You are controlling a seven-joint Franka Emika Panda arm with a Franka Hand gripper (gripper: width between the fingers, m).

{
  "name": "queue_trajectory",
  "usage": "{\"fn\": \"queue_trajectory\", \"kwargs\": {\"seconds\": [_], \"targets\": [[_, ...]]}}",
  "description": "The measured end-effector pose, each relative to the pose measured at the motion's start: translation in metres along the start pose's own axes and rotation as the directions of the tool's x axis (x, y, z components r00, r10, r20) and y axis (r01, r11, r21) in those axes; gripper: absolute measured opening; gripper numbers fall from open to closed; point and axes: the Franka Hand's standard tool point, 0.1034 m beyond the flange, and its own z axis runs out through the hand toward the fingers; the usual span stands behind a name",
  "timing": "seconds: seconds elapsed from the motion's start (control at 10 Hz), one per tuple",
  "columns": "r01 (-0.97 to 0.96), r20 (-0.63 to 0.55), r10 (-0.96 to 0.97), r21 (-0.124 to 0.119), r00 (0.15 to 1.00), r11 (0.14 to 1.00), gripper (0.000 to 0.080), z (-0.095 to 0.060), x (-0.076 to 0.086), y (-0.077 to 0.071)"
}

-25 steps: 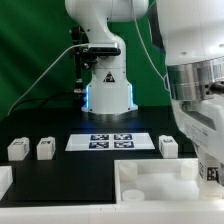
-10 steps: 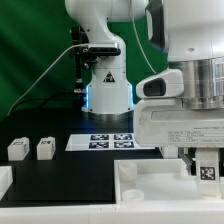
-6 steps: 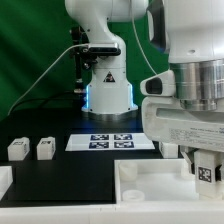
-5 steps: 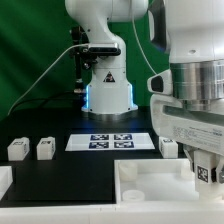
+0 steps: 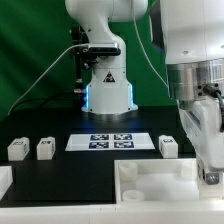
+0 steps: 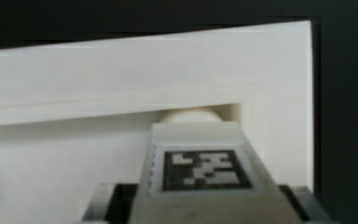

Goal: Assemble one leg

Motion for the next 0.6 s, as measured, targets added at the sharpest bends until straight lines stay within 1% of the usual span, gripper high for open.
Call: {"fn": "queue_trajectory", "kwargs": {"seconds": [0.1, 0.2, 0.3, 0.4, 0.5, 0.6], "targets": [[0.084, 0.001, -0.084, 0.002, 0.996, 0.996, 0.027, 0.0, -0.002, 0.001], [0.198, 0.006, -0.198, 0.001, 0.98, 0.98, 0.0461, -0.001, -0.008, 0.004], [0.313, 0.01, -0.313, 0.005, 0.95, 0.95, 0.0581, -0.003, -0.013, 0.004], [0.513, 0.011, -0.513, 0.012, 0.858, 0.858, 0.0581, -0.005, -0.018, 0.004], [0.624, 0.013, -0.624, 0.013, 0.781, 0.781, 0.0635, -0.004, -0.02, 0.006], [0.672, 0.011, -0.672, 0.012, 0.74, 0.74, 0.0645, -0.004, -0.018, 0.005]]}}
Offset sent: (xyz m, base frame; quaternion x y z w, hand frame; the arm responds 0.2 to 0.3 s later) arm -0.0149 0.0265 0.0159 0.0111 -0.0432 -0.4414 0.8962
